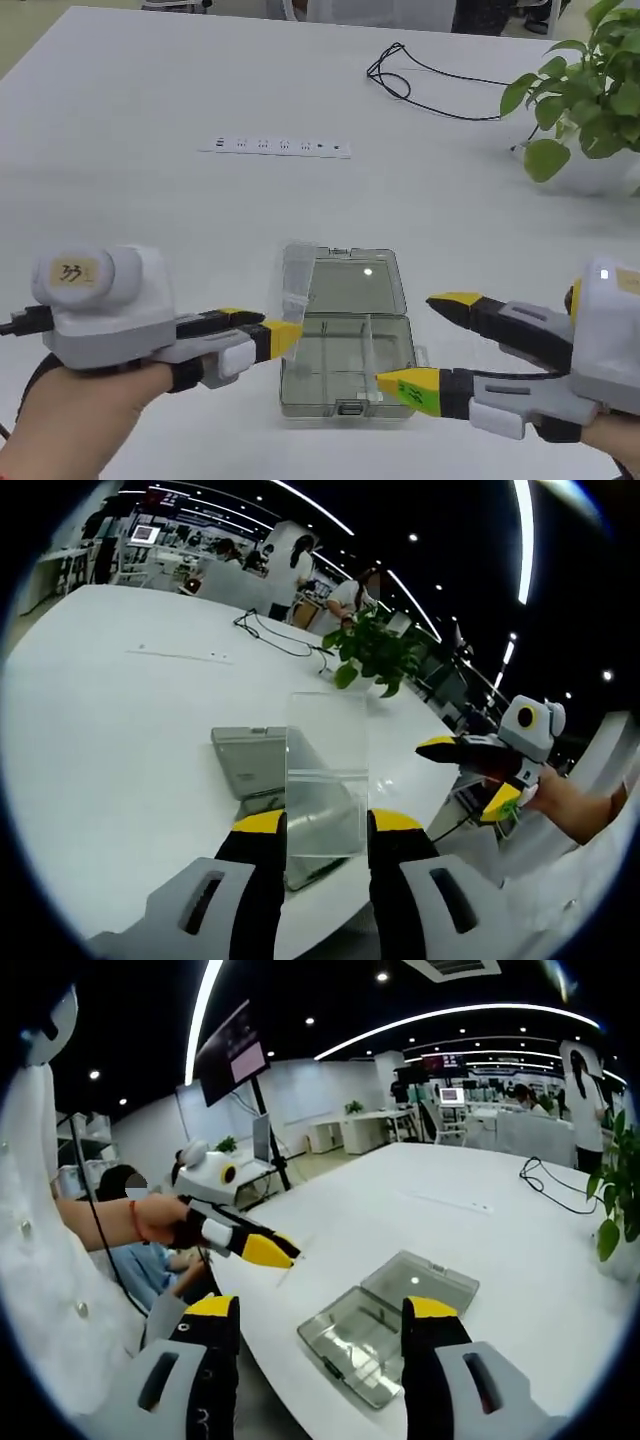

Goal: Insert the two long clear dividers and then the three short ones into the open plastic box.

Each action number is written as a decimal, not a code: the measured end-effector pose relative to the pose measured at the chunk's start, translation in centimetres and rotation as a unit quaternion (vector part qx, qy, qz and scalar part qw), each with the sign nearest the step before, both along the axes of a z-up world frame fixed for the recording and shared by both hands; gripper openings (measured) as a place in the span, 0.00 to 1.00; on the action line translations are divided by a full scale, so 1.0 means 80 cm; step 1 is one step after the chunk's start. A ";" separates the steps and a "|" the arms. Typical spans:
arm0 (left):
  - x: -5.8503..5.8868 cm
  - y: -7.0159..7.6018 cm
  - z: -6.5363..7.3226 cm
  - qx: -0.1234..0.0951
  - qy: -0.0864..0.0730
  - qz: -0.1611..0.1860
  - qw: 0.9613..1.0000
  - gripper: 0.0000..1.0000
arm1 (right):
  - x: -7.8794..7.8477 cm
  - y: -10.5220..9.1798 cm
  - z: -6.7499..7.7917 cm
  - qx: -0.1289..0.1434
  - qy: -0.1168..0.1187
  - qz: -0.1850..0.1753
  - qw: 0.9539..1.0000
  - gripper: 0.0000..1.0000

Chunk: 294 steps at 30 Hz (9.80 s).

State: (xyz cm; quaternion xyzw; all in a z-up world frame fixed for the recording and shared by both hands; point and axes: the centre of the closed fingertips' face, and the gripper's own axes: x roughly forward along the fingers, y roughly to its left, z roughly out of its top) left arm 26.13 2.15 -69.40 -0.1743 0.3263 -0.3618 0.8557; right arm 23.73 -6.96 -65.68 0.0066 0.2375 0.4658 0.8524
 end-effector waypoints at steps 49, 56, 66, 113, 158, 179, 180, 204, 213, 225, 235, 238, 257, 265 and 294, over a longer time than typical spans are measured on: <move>-0.014 -0.057 0.018 0.030 -0.063 -0.048 0.996 0.33 | 0.034 0.047 -0.002 0.069 0.106 -0.128 0.984 0.06; -0.017 -0.053 0.015 0.040 -0.082 -0.061 0.994 0.39 | 0.038 0.047 0.000 0.070 0.112 -0.127 0.983 0.06; -0.027 -0.031 -0.002 0.061 -0.094 -0.086 0.990 0.50 | 0.052 0.038 -0.014 0.048 0.143 -0.138 0.979 0.06; -0.043 0.019 -0.056 0.097 -0.141 -0.201 0.964 0.97 | 0.049 0.033 -0.130 -0.117 0.393 -0.204 0.889 0.06; -0.042 0.019 -0.067 0.075 -0.123 -0.191 0.971 0.95 | 0.058 0.037 -0.177 -0.192 0.359 -0.194 0.893 0.06; -0.043 0.019 -0.071 0.077 -0.120 -0.191 0.971 0.94 | 0.059 0.053 -0.186 -0.202 0.326 -0.169 0.908 0.08; -0.043 0.019 -0.071 0.078 -0.119 -0.191 0.971 0.94 | 0.059 0.054 -0.189 -0.203 0.325 -0.168 0.909 0.09; -0.039 0.021 -0.068 0.084 -0.117 -0.183 0.972 0.94 | 0.060 0.055 -0.206 -0.181 0.320 -0.162 0.916 0.10; -0.040 0.022 -0.065 0.088 -0.119 -0.182 0.972 0.95 | 0.061 0.056 -0.189 -0.123 0.321 -0.169 0.924 0.13; -0.041 0.026 -0.051 0.105 -0.128 -0.175 0.971 0.95 | 0.067 0.048 -0.142 -0.062 0.277 -0.145 0.948 0.26; -0.044 0.027 -0.035 0.117 -0.136 -0.159 0.971 0.95 | 0.061 0.030 -0.096 -0.016 0.235 -0.099 0.967 0.38; -0.044 0.029 -0.031 0.122 -0.137 -0.154 0.971 0.95 | 0.058 0.020 -0.084 -0.021 0.211 -0.082 0.974 0.42; -0.050 0.024 -0.023 0.117 -0.141 -0.126 0.975 0.97 | 0.021 -0.057 -0.076 -0.113 0.096 0.078 0.986 0.75; -0.044 0.020 -0.021 0.103 -0.145 -0.130 0.975 1.00 | 0.020 -0.093 -0.107 -0.203 0.058 0.156 0.965 0.79; -0.035 0.020 -0.035 0.100 -0.127 -0.150 0.975 1.00 | 0.060 -0.158 -0.232 -0.398 0.034 0.306 0.864 0.48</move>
